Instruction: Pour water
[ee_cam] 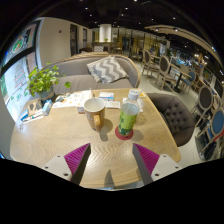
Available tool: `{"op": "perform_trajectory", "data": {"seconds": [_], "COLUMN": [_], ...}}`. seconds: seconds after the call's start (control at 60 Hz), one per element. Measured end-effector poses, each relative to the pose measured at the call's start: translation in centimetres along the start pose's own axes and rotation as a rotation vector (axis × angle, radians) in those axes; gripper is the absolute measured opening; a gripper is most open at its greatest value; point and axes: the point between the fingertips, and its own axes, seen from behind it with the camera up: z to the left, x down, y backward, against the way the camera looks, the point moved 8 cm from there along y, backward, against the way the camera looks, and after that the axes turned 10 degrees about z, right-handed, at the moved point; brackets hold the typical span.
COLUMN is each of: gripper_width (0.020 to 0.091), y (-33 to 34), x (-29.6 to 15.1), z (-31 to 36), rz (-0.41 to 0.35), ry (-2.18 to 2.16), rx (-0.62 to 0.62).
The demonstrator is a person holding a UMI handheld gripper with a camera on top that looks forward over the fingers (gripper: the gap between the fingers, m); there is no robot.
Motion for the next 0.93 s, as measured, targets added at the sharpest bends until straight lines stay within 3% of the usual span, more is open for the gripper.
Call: {"op": "perform_trajectory", "data": {"seconds": [0.3,0.933], "gripper_width": [0.0853,0.0853], "y": [7.3,7.9], "x": [2.5,1.3], "z": [4.0,2.0], "rz": [-0.02,-0.047], "ry": [0.017,0.087], "rx": [-0.001,0.012]}}
